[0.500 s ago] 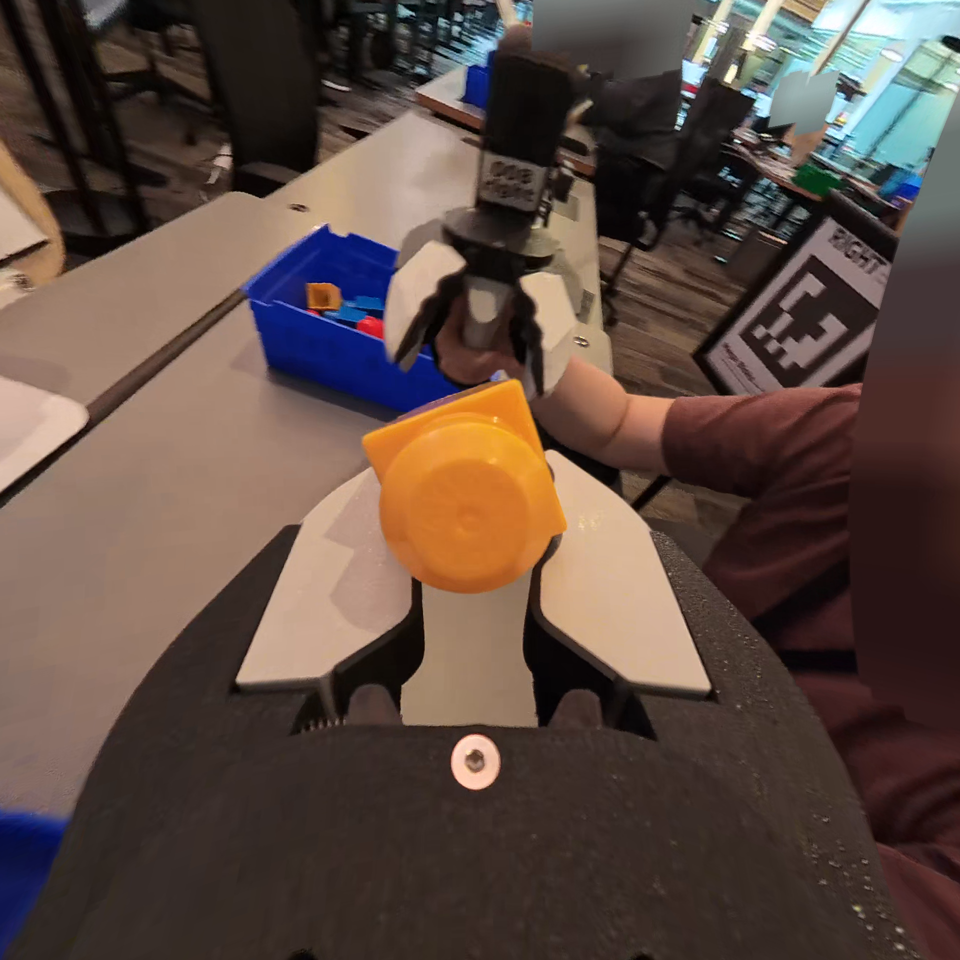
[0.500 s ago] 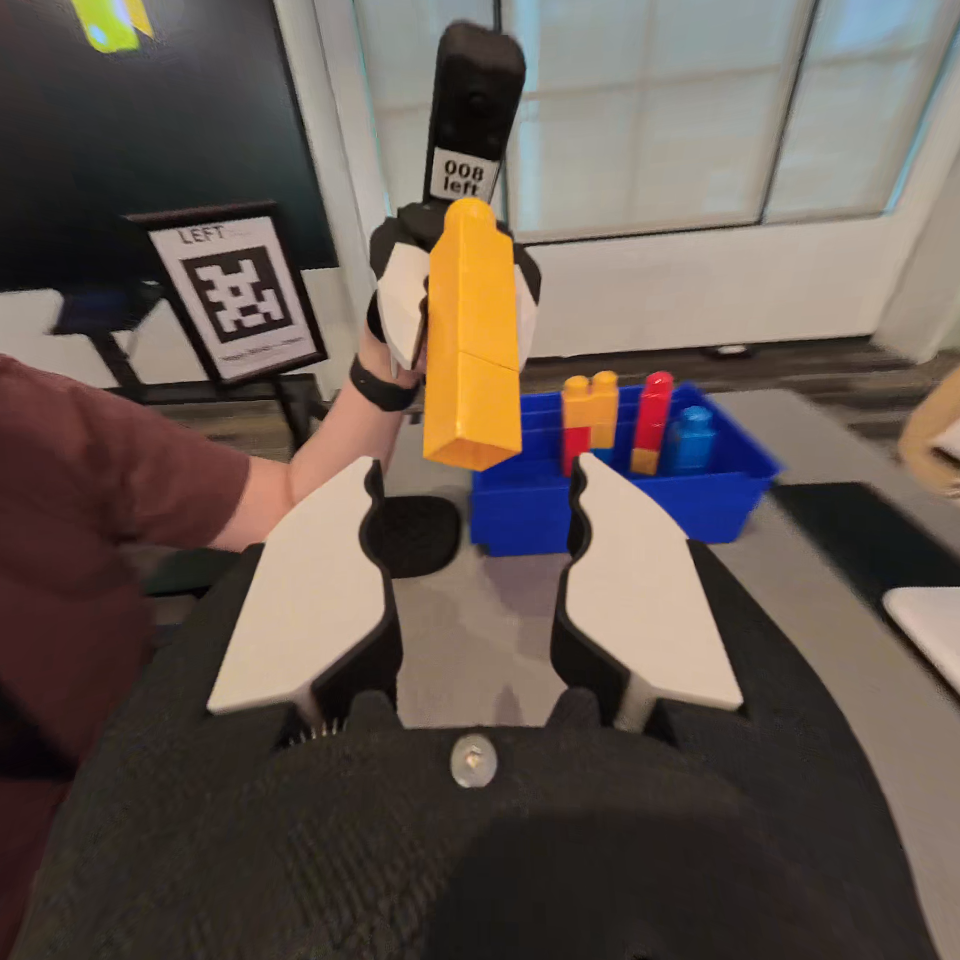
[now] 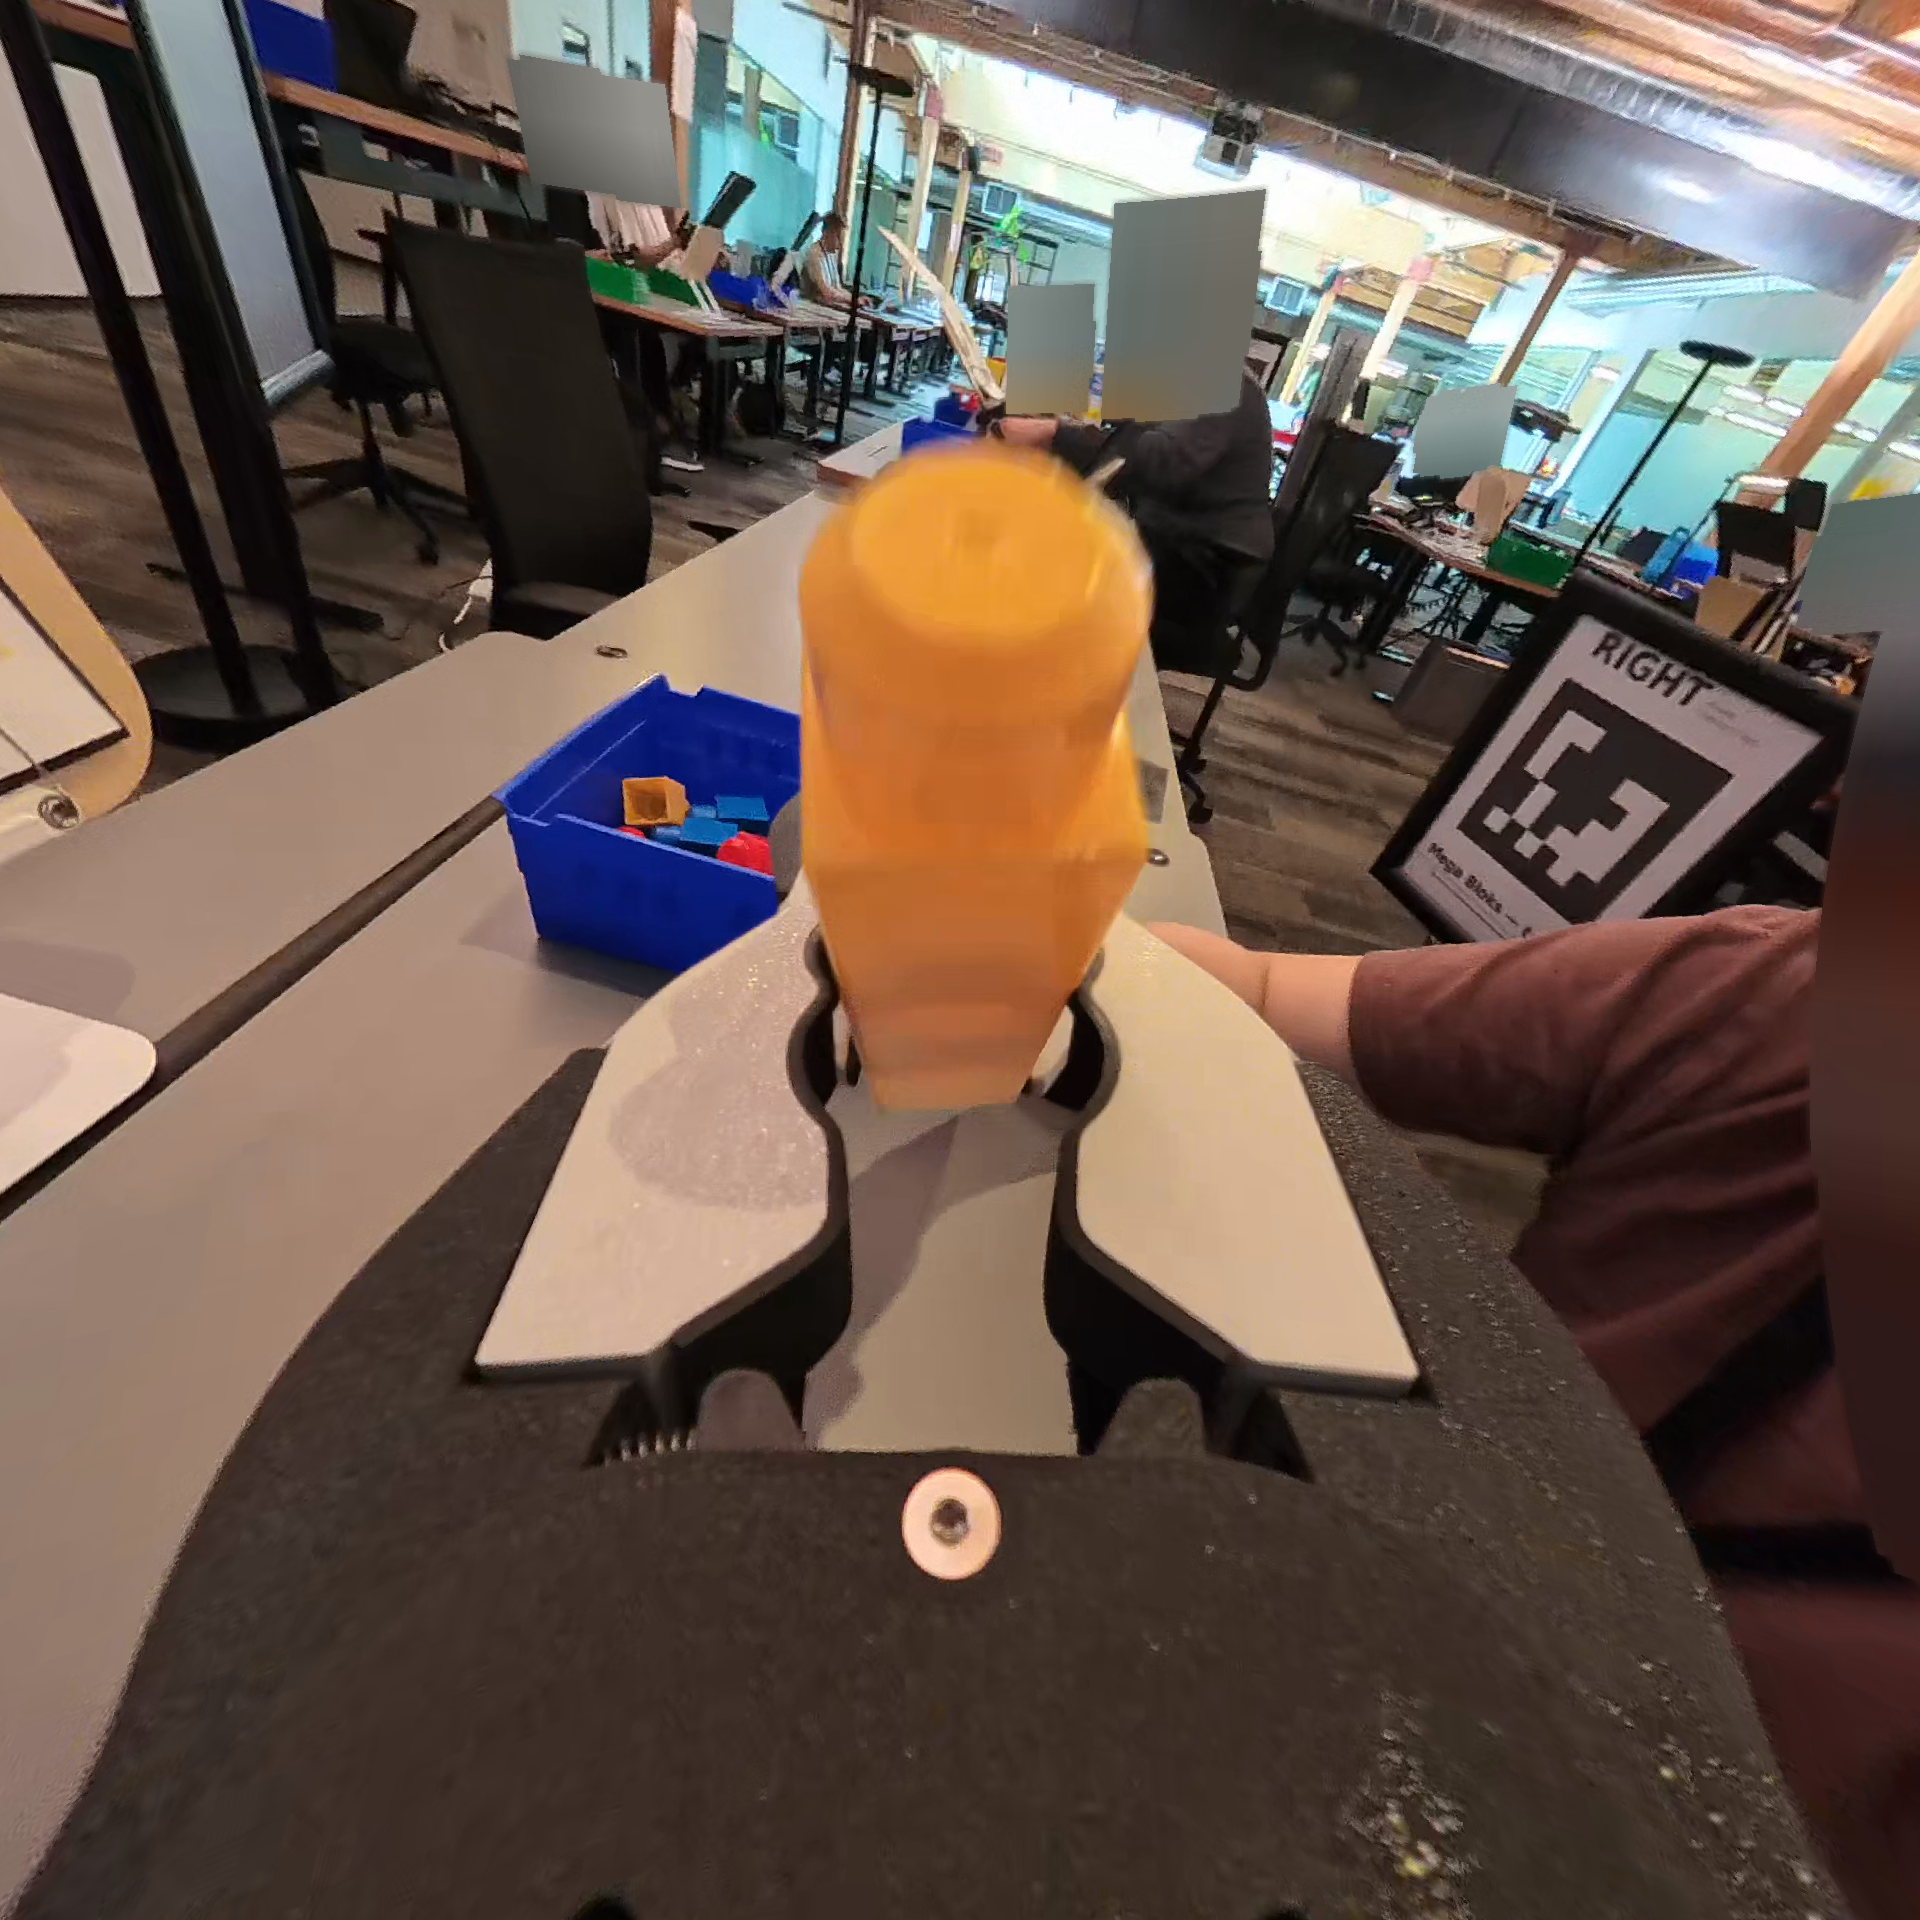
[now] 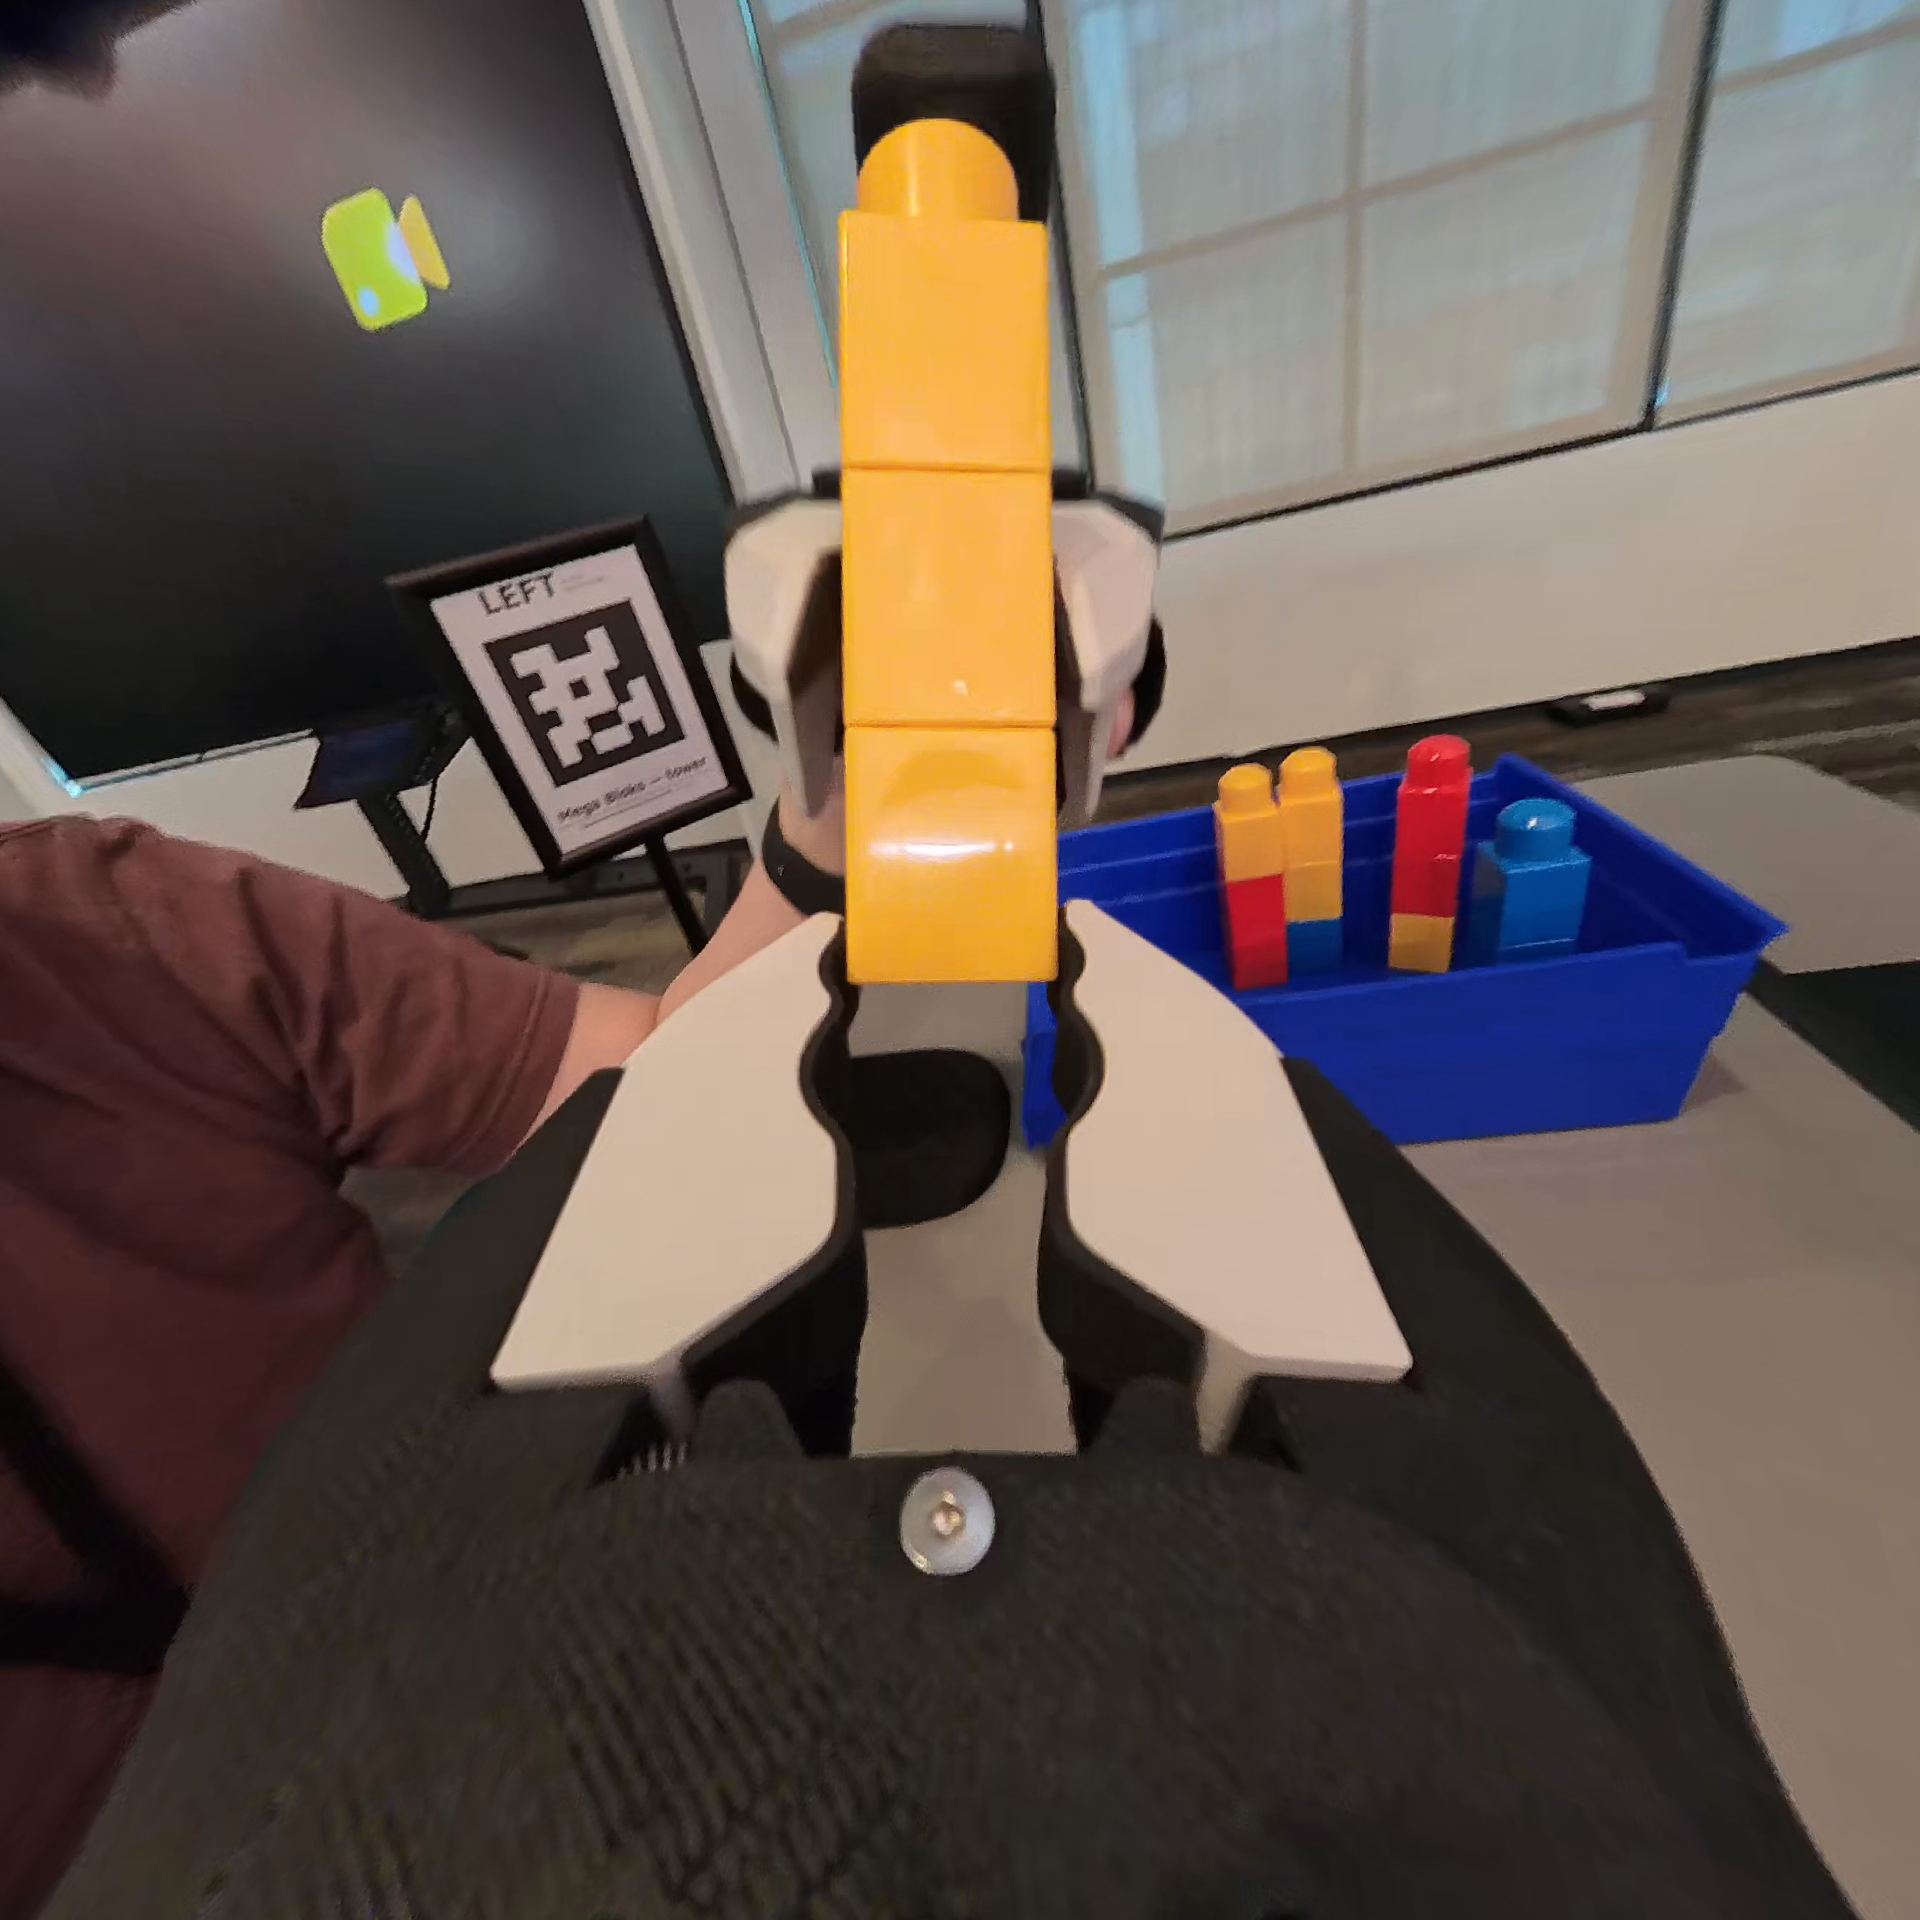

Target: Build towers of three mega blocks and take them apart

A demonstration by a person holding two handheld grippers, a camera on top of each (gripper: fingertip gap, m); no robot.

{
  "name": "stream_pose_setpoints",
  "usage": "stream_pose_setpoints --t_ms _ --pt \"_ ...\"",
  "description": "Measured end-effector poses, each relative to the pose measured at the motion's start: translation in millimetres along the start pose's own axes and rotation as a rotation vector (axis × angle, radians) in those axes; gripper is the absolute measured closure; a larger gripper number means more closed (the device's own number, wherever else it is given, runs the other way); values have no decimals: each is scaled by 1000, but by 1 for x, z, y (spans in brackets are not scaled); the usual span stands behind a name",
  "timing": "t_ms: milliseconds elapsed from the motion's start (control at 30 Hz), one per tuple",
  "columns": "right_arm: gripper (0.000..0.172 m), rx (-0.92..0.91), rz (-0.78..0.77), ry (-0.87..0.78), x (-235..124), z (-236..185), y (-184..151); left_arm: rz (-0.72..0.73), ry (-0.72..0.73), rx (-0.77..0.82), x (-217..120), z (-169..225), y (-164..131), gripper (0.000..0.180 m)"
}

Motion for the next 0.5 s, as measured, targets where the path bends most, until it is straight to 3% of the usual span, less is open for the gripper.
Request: stream_pose_setpoints --t_ms 300,367,433,500 --pt "136 34 65 -57 -6 10 -3 142 32 -37 14 -15 1 145" --pt "136 8 -25 -87 -1 13 -9 293 26 -70 -6 -17 9 145" --pt "136 -13 -90 -87 3 12 -11 283 -9 -94 -28 -19 12 145" --pt "136 -39 -123 -114 -6 11 -1 277 90 -48 -41 -20 13 145"
Point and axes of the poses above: each gripper's, where its closed fingertips meet, x out along the fingers, y out of its top, z = x × y across the jaws, the point moved 9 cm from there along -x, back along the fingers, and after that the axes turned 4 degrees about -z, right-handed, at the moved point
